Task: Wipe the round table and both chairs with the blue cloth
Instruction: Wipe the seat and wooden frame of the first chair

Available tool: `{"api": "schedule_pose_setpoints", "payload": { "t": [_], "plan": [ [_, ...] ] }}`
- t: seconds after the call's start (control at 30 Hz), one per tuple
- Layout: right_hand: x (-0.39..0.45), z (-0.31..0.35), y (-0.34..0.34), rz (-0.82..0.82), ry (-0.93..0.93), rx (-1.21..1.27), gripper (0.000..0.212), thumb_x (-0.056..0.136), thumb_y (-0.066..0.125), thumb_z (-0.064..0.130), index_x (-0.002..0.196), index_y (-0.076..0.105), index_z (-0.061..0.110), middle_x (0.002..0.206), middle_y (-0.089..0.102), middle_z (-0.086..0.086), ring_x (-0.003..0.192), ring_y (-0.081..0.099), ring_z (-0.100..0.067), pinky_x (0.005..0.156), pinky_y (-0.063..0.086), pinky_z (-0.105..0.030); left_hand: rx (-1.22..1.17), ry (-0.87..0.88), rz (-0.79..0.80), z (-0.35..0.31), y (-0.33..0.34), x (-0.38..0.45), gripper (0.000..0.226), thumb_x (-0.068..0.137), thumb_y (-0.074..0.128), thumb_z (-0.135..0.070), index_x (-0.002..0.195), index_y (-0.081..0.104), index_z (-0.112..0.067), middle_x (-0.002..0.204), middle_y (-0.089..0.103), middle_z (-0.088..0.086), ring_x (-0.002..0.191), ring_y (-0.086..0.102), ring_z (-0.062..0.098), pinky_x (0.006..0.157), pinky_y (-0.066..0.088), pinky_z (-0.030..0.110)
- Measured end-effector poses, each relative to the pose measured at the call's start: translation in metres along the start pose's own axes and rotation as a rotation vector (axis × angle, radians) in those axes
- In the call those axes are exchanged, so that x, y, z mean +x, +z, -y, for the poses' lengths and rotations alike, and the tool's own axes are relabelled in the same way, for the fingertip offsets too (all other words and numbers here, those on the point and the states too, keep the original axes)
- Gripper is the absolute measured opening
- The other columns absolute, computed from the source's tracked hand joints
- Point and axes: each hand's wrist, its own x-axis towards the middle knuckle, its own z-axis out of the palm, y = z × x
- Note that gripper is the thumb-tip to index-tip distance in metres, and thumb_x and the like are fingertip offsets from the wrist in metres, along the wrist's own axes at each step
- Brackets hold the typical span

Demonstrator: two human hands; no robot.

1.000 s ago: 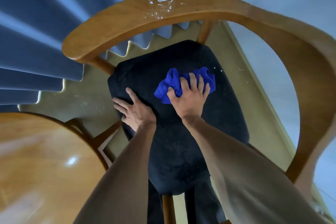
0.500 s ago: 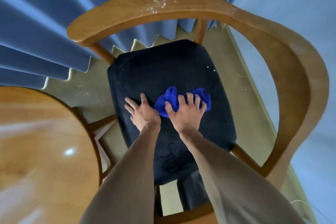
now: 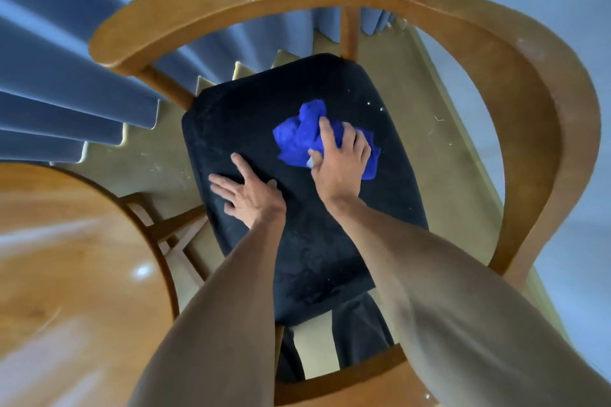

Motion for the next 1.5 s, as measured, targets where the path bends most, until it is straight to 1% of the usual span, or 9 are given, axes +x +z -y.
{"api": "schedule_pose_setpoints", "payload": {
  "t": [0.17, 0.3, 0.43, 0.53, 0.6, 0.63, 0.87, 1.27, 1.5],
  "plan": [
    [0.073, 0.008, -0.006, -0.054, 0.262, 0.039, 0.059, 0.093, 0.060, 0.033, 0.148, 0.038, 0.031, 0.147, 0.040, -0.017, 0.134, 0.036, -0.038, 0.105, 0.036, -0.053, -0.026, -0.110, 0.028, 0.016, -0.020, 0.025, 0.134, 0.060, 0.084, -0.060, 0.154, -0.009, -0.035, 0.160, -0.015, 0.023, 0.150, -0.005, 0.037, 0.112, 0.025, 0.056],
    [0.106, 0.007, -0.006, -0.042, 0.173, -0.037, 0.062, 0.097, 0.056, 0.021, 0.151, 0.031, 0.035, 0.157, 0.027, -0.017, 0.146, 0.023, -0.036, 0.110, 0.027, -0.056, -0.022, -0.108, 0.119, 0.019, -0.026, 0.037, 0.138, 0.059, 0.086, -0.058, 0.153, -0.012, -0.035, 0.159, -0.012, 0.023, 0.148, 0.000, 0.041, 0.107, 0.034, 0.059],
    [0.107, 0.011, -0.005, -0.146, 0.178, -0.016, 0.067, 0.086, 0.062, 0.007, 0.145, 0.043, 0.035, 0.151, 0.037, -0.014, 0.139, 0.034, -0.034, 0.107, 0.031, -0.057, -0.003, -0.126, 0.153, 0.013, -0.026, 0.040, 0.136, 0.063, 0.087, -0.052, 0.154, -0.013, -0.032, 0.159, -0.016, 0.026, 0.148, -0.004, 0.044, 0.106, 0.033, 0.060],
    [0.104, 0.018, -0.005, -0.081, 0.124, -0.038, 0.059, 0.089, 0.057, 0.036, 0.146, 0.042, 0.032, 0.153, 0.033, -0.017, 0.142, 0.028, -0.038, 0.108, 0.026, -0.065, 0.015, -0.175, 0.138, 0.003, -0.024, 0.044, 0.137, 0.064, 0.088, -0.047, 0.154, -0.013, -0.029, 0.158, -0.015, 0.028, 0.147, -0.003, 0.046, 0.107, 0.032, 0.061],
    [0.102, 0.017, -0.006, 0.018, 0.100, -0.104, 0.075, 0.082, 0.053, 0.063, 0.149, 0.035, 0.033, 0.156, 0.026, -0.019, 0.144, 0.020, -0.039, 0.108, 0.019, -0.066, 0.001, -0.221, 0.148, -0.005, -0.022, 0.044, 0.137, 0.064, 0.090, -0.041, 0.154, -0.013, -0.028, 0.158, -0.016, 0.029, 0.147, -0.003, 0.047, 0.109, 0.029, 0.062],
    [0.103, 0.015, -0.006, 0.049, 0.093, -0.128, 0.080, 0.080, 0.054, 0.066, 0.150, 0.032, 0.033, 0.157, 0.023, -0.019, 0.145, 0.019, -0.039, 0.108, 0.018, -0.066, -0.004, -0.234, 0.146, -0.008, -0.022, 0.044, 0.138, 0.064, 0.090, -0.040, 0.154, -0.013, -0.028, 0.158, -0.016, 0.029, 0.147, -0.004, 0.047, 0.109, 0.029, 0.062],
    [0.116, 0.011, -0.006, -0.037, 0.180, -0.085, 0.063, 0.087, 0.064, 0.042, 0.145, 0.039, 0.035, 0.147, 0.037, -0.013, 0.137, 0.031, -0.034, 0.104, 0.028, -0.062, -0.015, -0.241, 0.132, -0.016, -0.019, 0.042, 0.138, 0.064, 0.091, -0.037, 0.155, -0.013, -0.027, 0.158, -0.017, 0.029, 0.147, -0.006, 0.047, 0.108, 0.031, 0.062],
    [0.089, -0.007, 0.000, -0.078, 0.343, -0.044, 0.052, 0.090, 0.050, 0.055, 0.135, 0.048, 0.028, 0.145, 0.043, -0.007, 0.140, 0.031, -0.031, 0.108, 0.026, -0.060, 0.040, -0.095, 0.126, -0.005, -0.026, 0.035, 0.133, 0.069, 0.087, -0.038, 0.153, -0.015, -0.035, 0.156, -0.019, 0.031, 0.146, -0.007, 0.048, 0.101, 0.042, 0.057],
    [0.050, -0.011, 0.003, -0.179, 0.437, -0.066, 0.054, 0.087, 0.046, 0.059, 0.131, 0.052, 0.028, 0.138, 0.050, -0.008, 0.129, 0.043, -0.032, 0.101, 0.034, -0.057, 0.017, -0.082, 0.128, 0.001, -0.023, 0.040, 0.134, 0.067, 0.088, -0.038, 0.153, -0.015, -0.036, 0.156, -0.021, 0.031, 0.145, -0.009, 0.050, 0.101, 0.044, 0.060]
  ]
}}
